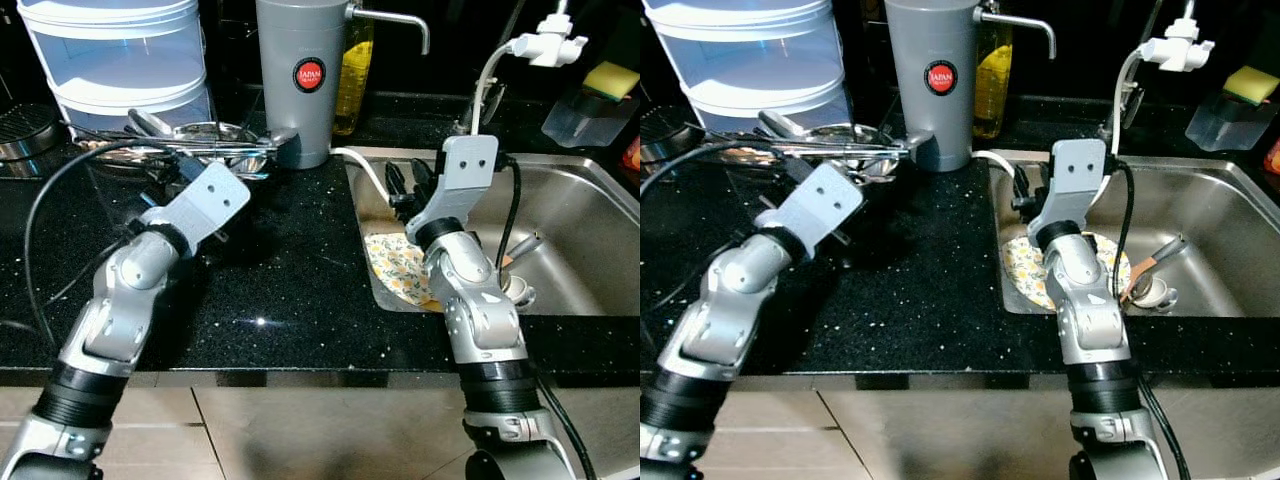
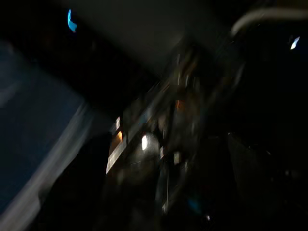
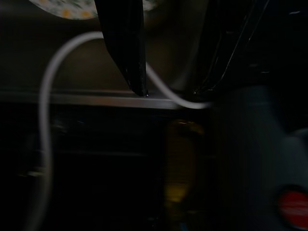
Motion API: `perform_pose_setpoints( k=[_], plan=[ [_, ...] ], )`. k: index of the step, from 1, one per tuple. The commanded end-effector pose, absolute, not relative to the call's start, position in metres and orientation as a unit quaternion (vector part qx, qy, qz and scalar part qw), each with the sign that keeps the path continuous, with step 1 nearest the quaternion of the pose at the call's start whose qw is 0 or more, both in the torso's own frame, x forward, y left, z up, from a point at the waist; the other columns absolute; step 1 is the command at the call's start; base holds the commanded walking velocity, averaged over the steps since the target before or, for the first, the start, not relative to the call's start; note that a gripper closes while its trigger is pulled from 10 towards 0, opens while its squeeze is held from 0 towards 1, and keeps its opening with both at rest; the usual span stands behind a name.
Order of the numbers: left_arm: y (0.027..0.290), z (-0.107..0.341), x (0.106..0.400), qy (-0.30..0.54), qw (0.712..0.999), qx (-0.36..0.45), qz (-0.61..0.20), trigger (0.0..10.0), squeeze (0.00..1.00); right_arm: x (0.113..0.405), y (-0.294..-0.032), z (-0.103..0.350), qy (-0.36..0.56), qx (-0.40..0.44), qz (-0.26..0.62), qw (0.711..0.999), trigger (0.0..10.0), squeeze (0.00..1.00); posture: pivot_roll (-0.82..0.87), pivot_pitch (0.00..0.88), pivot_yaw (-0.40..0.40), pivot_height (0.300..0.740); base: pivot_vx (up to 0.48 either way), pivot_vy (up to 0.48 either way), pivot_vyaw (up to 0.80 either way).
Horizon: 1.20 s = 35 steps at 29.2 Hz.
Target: Kitchen organization
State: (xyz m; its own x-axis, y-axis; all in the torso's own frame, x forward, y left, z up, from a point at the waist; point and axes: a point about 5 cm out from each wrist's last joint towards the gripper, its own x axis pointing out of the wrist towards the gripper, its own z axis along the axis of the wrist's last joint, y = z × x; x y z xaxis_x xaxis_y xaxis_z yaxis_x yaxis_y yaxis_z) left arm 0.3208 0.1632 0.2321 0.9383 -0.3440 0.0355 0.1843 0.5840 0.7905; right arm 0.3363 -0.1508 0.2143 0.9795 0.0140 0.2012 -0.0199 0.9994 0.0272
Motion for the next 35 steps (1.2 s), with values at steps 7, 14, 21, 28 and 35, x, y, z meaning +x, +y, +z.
perform_pose_setpoints(
  k=[7, 14, 21, 28, 35],
  plan=[
    [0.138, 0.222, 0.32, -0.112, 0.85, 0.472, -0.203, 10.0, 0.0, 0.335, -0.165, 0.211, -0.096, 0.013, -0.017, 0.995, 10.0, 0.0, 0.12, 0.0, -0.044, 0.74, 0.0, 0.0, 0.0],
    [0.144, 0.218, 0.331, -0.106, 0.853, 0.474, -0.19, 10.0, 0.0, 0.334, -0.164, 0.212, -0.098, 0.015, -0.023, 0.995, 10.0, 0.0, 0.11, 0.0, -0.037, 0.74, 0.0, 0.0, 0.0],
    [0.158, 0.225, 0.343, -0.114, 0.85, 0.491, -0.153, 4.8, 0.0, 0.333, -0.164, 0.212, -0.098, 0.016, -0.024, 0.995, 10.0, 0.0, 0.1, 0.0, -0.037, 0.74, 0.0, 0.0, 0.0],
    [0.157, 0.229, 0.345, -0.135, 0.852, 0.479, -0.16, 0.0, 0.0, 0.333, -0.163, 0.211, -0.098, 0.018, -0.022, 0.995, 10.0, 0.0, 0.11, 0.0, -0.039, 0.74, 0.0, 0.0, 0.0],
    [0.146, 0.229, 0.341, -0.157, 0.864, 0.436, -0.195, 0.0, 0.0, 0.334, -0.16, 0.211, -0.099, 0.02, -0.018, 0.995, 10.0, 0.0, 0.11, 0.0, -0.043, 0.74, 0.0, 0.0, 0.0]
  ],
)
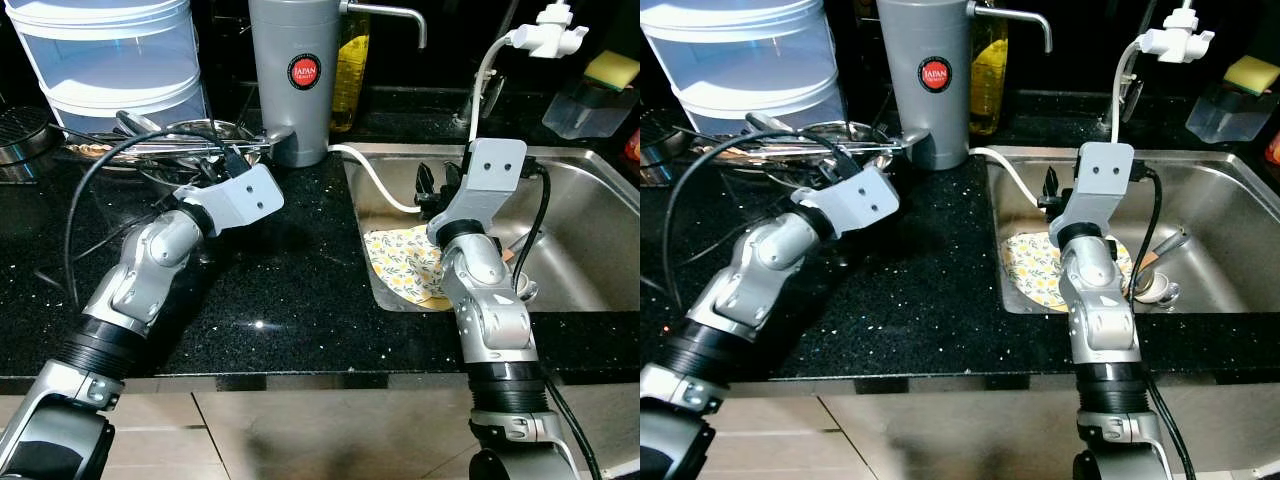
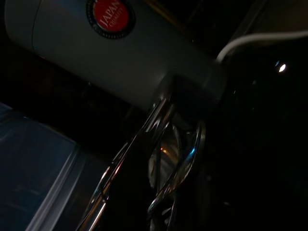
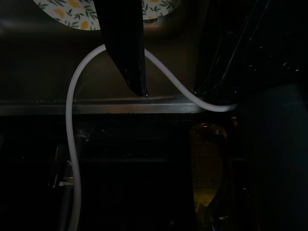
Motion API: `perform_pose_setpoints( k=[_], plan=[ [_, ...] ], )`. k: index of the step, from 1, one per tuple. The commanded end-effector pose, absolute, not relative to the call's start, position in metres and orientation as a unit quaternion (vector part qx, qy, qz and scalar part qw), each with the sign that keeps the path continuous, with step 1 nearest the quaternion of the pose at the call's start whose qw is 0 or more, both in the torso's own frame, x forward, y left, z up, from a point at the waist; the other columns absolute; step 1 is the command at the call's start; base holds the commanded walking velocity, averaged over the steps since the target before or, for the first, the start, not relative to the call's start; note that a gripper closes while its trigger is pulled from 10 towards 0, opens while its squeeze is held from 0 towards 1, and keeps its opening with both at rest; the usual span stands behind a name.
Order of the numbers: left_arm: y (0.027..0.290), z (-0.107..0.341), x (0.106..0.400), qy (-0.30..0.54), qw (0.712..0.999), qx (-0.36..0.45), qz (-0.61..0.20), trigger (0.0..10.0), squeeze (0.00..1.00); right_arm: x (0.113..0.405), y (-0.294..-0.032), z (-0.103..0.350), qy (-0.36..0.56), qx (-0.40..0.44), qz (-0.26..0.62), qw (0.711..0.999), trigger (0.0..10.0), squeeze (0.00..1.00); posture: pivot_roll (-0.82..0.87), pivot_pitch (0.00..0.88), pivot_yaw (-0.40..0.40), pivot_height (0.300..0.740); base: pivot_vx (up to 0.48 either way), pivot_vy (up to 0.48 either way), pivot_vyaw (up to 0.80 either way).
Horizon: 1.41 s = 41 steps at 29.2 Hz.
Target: Kitchen organization
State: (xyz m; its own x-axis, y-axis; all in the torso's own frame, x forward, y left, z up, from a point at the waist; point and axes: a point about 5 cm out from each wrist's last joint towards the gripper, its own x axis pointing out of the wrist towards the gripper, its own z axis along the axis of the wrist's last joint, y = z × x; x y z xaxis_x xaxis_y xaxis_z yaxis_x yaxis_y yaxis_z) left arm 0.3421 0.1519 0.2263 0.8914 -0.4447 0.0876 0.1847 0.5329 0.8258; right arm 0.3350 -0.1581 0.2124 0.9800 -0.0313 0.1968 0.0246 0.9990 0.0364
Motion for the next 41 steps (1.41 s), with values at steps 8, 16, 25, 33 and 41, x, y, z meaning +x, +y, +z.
perform_pose_setpoints(
  k=[8, 16, 25, 33, 41],
  plan=[
    [0.14, 0.236, 0.337, -0.18, 0.868, 0.412, -0.209, 0.0, 0.0, 0.334, -0.16, 0.211, -0.098, 0.021, -0.017, 0.995, 10.0, 0.0, 0.11, 0.0, -0.043, 0.74, 0.0, 0.0, 0.0],
    [0.139, 0.244, 0.332, -0.205, 0.859, 0.423, -0.202, 10.0, 0.0, 0.333, -0.159, 0.21, -0.097, 0.021, -0.016, 0.995, 10.0, 0.0, 0.11, 0.0, -0.043, 0.74, 0.0, 0.0, 0.0],
    [0.128, 0.289, 0.314, -0.333, 0.836, 0.406, -0.16, 10.0, 0.0, 0.333, -0.157, 0.208, -0.095, 0.021, -0.012, 0.995, 10.0, 0.0, 0.12, 0.0, -0.049, 0.74, 0.0, 0.0, 0.0],
    [0.124, 0.299, 0.306, -0.329, 0.892, 0.253, -0.18, 10.0, 0.0, 0.334, -0.155, 0.207, -0.093, 0.021, -0.007, 0.995, 10.0, 0.0, 0.12, 0.0, -0.054, 0.74, 0.0, 0.0, 0.0],
    [0.121, 0.279, 0.311, -0.284, 0.906, 0.248, -0.194, 10.0, 0.0, 0.334, -0.155, 0.207, -0.093, 0.02, -0.007, 0.995, 10.0, 0.0, 0.12, 0.0, -0.055, 0.74, 0.0, 0.0, 0.0]
  ],
)
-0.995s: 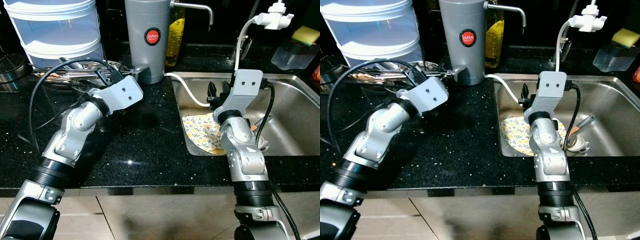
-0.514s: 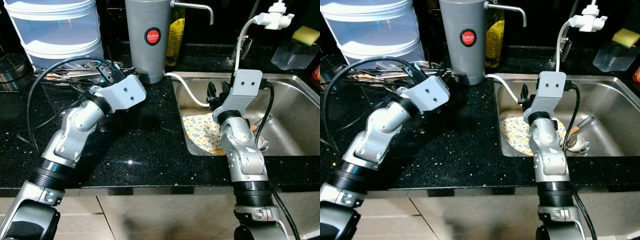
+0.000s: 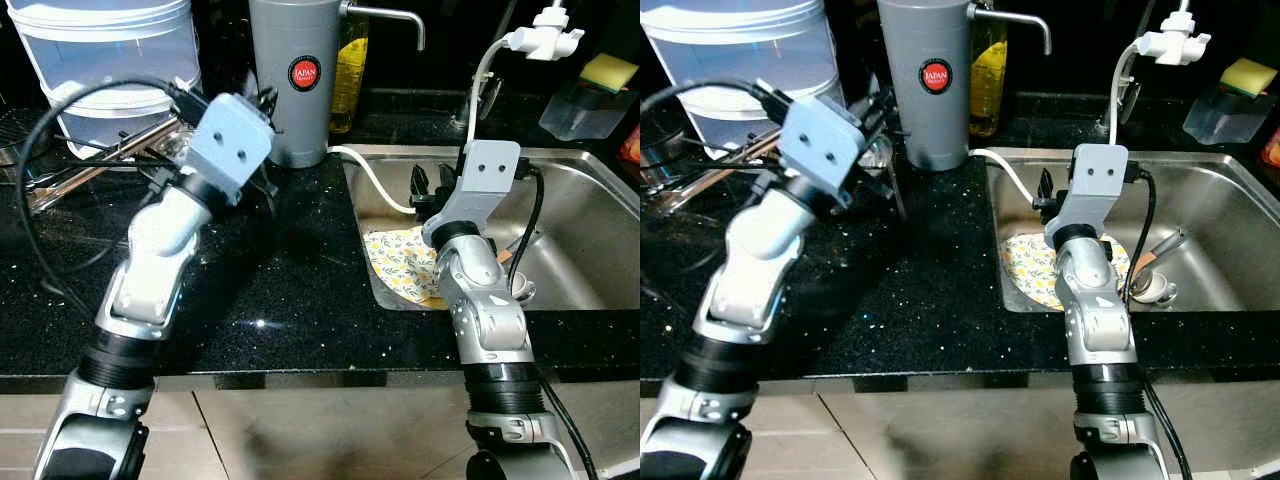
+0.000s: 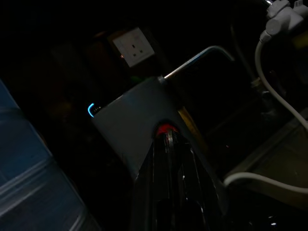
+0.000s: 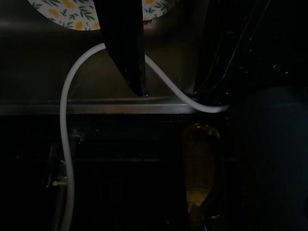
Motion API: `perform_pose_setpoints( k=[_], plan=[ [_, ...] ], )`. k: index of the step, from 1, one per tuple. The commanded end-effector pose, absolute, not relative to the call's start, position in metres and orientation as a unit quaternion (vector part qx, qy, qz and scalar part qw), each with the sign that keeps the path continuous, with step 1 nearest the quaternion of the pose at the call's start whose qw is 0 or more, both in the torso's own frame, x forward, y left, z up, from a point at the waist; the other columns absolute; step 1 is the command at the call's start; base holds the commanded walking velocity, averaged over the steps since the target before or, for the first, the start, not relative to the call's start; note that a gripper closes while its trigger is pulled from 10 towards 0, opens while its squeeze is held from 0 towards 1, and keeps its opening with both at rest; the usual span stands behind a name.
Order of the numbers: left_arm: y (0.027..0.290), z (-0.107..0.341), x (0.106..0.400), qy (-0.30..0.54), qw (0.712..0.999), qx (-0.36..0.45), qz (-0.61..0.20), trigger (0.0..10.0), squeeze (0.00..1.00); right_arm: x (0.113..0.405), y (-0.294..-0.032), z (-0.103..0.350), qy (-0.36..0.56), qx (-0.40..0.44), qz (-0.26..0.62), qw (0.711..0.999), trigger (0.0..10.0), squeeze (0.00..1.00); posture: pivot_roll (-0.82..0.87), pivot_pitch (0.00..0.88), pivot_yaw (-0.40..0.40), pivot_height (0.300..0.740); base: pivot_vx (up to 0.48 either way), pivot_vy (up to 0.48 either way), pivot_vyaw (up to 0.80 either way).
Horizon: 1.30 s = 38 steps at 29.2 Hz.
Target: Kitchen organization
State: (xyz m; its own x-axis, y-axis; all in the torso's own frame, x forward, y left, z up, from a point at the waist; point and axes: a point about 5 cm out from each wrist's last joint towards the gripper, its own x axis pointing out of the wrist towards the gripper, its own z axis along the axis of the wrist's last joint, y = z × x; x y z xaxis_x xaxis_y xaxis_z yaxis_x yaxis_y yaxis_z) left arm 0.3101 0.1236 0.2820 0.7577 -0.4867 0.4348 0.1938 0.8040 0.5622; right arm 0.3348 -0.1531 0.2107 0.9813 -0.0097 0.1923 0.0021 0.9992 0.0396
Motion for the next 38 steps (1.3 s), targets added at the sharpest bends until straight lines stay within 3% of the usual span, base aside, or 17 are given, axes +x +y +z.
perform_pose_setpoints(
  k=[1, 11, 19, 22, 30, 38],
  plan=[
    [0.121, 0.279, 0.311, -0.284, 0.906, 0.248, -0.194, 10.0, 0.0, 0.334, -0.155, 0.207, -0.093, 0.02, -0.007, 0.995, 10.0, 0.0, 0.12, 0.0, -0.055, 0.74, 0.0, 0.0, 0.0],
    [0.124, 0.272, 0.314, -0.258, 0.925, 0.19, -0.204, 10.0, 0.0, 0.334, -0.156, 0.207, -0.094, 0.019, -0.008, 0.995, 10.0, 0.0, 0.12, 0.0, -0.053, 0.74, 0.0, 0.0, 0.0],
    [0.117, 0.284, 0.306, -0.279, 0.922, 0.122, -0.239, 10.0, 0.0, 0.334, -0.156, 0.207, -0.094, 0.018, -0.006, 0.995, 10.0, 0.0, 0.12, 0.0, -0.056, 0.74, 0.0, 0.0, 0.0],
    [0.112, 0.291, 0.301, -0.293, 0.911, 0.125, -0.26, 10.0, 0.0, 0.334, -0.156, 0.207, -0.094, 0.018, -0.006, 0.995, 10.0, 0.0, 0.11, 0.0, -0.056, 0.74, 0.0, 0.0, 0.0],
    [0.104, 0.303, 0.294, -0.341, 0.875, 0.259, -0.224, 10.0, 0.0, 0.333, -0.156, 0.206, -0.093, 0.02, -0.008, 0.995, 10.0, 0.0, 0.12, 0.0, -0.052, 0.74, 0.0, 0.0, 0.0],
    [0.097, 0.315, 0.288, -0.364, 0.877, 0.211, -0.232, 10.0, 0.0, 0.333, -0.152, 0.205, -0.098, 0.029, 0.004, 0.995, 10.0, 0.0, 0.13, 0.0, -0.055, 0.74, 0.0, 0.0, 0.0]
  ],
)
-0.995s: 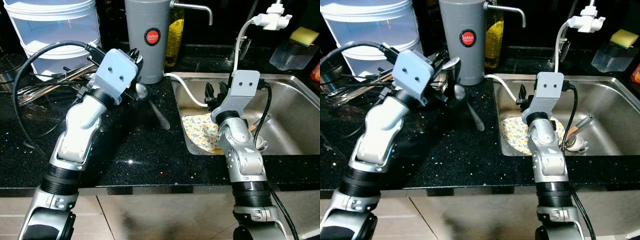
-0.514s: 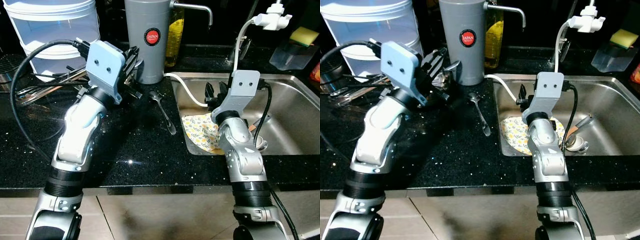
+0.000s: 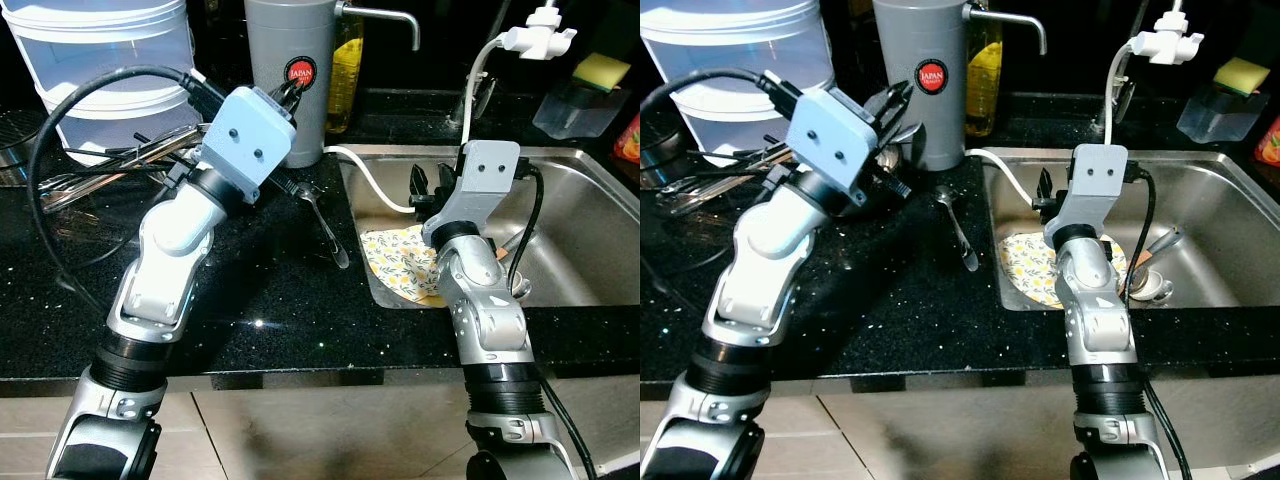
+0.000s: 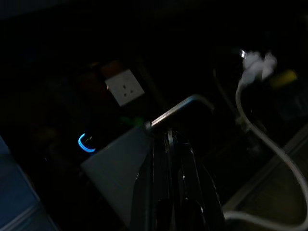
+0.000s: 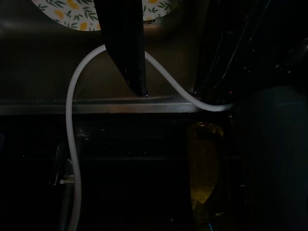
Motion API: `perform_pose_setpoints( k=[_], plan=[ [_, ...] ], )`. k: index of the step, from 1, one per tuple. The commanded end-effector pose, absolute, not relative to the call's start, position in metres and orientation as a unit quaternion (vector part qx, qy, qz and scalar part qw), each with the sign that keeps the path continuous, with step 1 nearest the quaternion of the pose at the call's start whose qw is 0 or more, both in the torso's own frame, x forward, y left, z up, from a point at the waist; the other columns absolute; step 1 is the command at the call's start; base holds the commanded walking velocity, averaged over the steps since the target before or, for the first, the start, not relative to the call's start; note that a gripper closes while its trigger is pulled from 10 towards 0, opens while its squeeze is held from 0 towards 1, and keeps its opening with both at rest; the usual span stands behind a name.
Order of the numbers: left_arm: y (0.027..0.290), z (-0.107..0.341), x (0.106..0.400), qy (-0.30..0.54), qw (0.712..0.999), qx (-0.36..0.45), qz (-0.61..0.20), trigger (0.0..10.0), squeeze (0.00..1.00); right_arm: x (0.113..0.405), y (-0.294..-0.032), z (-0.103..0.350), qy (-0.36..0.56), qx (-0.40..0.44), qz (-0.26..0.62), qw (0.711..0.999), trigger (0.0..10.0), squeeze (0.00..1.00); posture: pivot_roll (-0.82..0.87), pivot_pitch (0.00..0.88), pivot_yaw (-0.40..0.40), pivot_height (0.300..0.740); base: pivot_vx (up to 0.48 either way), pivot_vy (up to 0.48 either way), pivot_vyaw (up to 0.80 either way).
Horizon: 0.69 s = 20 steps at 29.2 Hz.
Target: Kitchen organization
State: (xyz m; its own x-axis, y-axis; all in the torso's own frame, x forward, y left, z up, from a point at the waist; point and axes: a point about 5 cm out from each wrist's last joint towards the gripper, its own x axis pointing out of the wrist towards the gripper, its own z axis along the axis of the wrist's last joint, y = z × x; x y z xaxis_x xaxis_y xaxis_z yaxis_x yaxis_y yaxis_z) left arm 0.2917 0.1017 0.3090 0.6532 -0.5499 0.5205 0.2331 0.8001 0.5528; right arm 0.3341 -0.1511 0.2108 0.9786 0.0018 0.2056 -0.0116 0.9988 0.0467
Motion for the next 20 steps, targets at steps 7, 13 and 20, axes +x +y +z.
perform_pose_setpoints(
  k=[7, 13, 20],
  plan=[
    [0.072, 0.323, 0.275, -0.345, 0.868, 0.024, -0.357, 10.0, 0.0, 0.328, -0.143, 0.215, -0.136, 0.06, 0.044, 0.988, 10.0, 0.0, 0.12, 0.0, -0.05, 0.74, 0.0, 0.0, 0.0],
    [0.076, 0.324, 0.279, -0.322, 0.863, -0.061, -0.385, 10.0, 0.0, 0.32, -0.133, 0.225, -0.17, 0.047, 0.089, 0.98, 10.0, 0.0, 0.11, 0.0, -0.044, 0.74, 0.0, 0.0, 0.0],
    [0.085, 0.327, 0.291, -0.307, 0.865, -0.114, -0.381, 10.0, 0.0, 0.308, -0.114, 0.236, -0.215, -0.023, 0.167, 0.962, 10.0, 0.0, 0.11, 0.0, -0.041, 0.74, 0.0, 0.0, 0.0]
  ],
)
